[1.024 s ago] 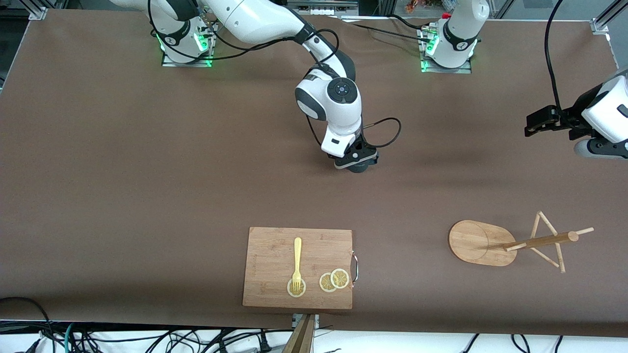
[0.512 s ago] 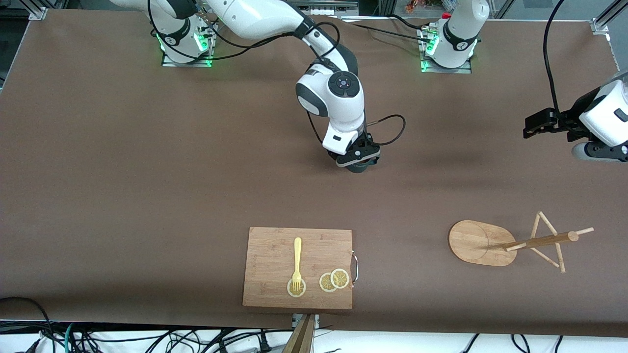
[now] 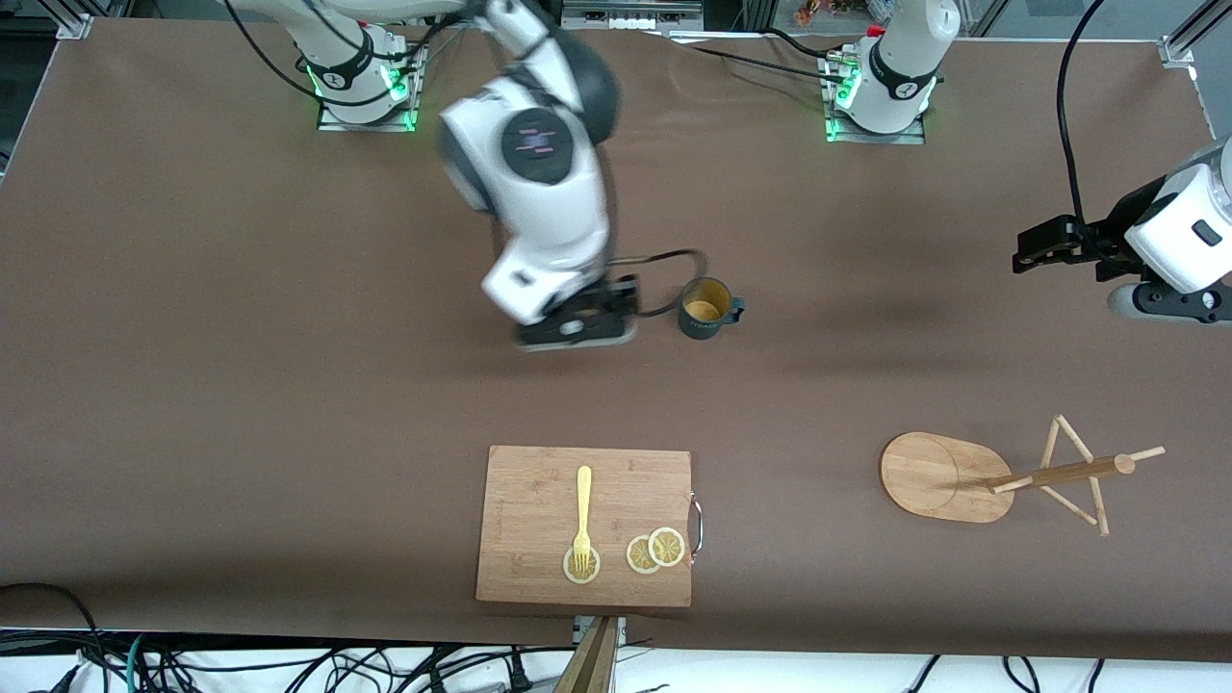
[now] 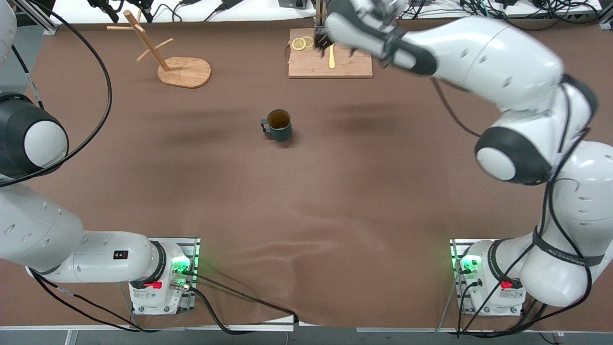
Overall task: Pass cup and hang on rack
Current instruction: 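Release the mug and withdraw the right gripper while the left gripper approaches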
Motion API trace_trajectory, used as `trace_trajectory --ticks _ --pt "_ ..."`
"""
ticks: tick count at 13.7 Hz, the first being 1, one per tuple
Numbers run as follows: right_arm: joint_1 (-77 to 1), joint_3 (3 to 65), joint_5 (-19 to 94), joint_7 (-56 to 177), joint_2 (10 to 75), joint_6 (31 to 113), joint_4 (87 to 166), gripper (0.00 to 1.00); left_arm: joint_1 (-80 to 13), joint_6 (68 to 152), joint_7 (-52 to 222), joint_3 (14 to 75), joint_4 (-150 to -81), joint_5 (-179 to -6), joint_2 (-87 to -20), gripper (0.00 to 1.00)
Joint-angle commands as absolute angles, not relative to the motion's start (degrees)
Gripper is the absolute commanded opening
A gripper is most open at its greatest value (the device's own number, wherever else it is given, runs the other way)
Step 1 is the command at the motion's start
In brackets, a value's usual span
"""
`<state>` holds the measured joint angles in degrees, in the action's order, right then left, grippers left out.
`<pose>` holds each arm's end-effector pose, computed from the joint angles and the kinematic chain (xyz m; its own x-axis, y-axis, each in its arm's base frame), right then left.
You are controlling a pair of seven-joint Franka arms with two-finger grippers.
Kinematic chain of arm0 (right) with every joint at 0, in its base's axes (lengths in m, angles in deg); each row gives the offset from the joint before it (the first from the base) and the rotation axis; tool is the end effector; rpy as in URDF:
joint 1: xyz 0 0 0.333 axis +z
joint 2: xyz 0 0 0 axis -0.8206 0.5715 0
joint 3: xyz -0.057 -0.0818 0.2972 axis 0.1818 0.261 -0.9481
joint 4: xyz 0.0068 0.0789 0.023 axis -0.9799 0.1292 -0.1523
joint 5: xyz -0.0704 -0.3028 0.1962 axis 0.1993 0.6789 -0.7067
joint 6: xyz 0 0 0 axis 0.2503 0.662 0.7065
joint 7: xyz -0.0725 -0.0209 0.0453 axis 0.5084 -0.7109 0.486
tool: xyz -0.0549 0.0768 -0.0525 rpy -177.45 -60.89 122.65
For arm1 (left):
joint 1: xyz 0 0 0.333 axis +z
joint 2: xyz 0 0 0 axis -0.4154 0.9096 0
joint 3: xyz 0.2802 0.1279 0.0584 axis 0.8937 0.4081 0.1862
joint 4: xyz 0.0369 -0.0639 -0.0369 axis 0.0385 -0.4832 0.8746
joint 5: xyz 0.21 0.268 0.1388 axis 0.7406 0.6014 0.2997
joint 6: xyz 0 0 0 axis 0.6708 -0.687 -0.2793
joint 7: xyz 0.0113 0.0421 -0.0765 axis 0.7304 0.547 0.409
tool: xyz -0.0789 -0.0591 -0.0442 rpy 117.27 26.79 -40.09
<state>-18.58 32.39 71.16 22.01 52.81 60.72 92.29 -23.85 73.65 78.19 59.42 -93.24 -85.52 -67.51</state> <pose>0.5863 0.3993 0.4753 0.9973 -0.0107 0.0721 -0.0055 -0.9974 -0.0719 0.5719 -0.0283 0.5896 0.9870 -0.0550 -0.1511 -0.0483 -0.9977 0.0481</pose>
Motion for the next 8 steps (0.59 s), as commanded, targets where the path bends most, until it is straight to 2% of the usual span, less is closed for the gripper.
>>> trace_trajectory --ticks 1,3,6,8 --pt "-26.6 31.3 65.9 28.2 46.4 53.6 95.3 1.0 -24.1 72.5 78.0 58.8 -91.8 -86.5 -66.8 1.0" --pt "-30.5 33.4 65.1 33.2 39.4 50.0 100.4 1.0 -25.4 72.3 75.5 58.7 -92.8 -86.5 -67.4 1.0" --pt "-31.0 39.8 65.4 39.6 27.4 49.1 112.6 1.0 -26.6 72.4 65.1 58.6 -96.6 -86.6 -69.3 1.0" --pt "-31.0 42.7 65.9 40.2 23.7 48.3 115.9 1.0 -27.4 72.6 58.4 58.6 -99.3 -88.7 -70.1 1.0"
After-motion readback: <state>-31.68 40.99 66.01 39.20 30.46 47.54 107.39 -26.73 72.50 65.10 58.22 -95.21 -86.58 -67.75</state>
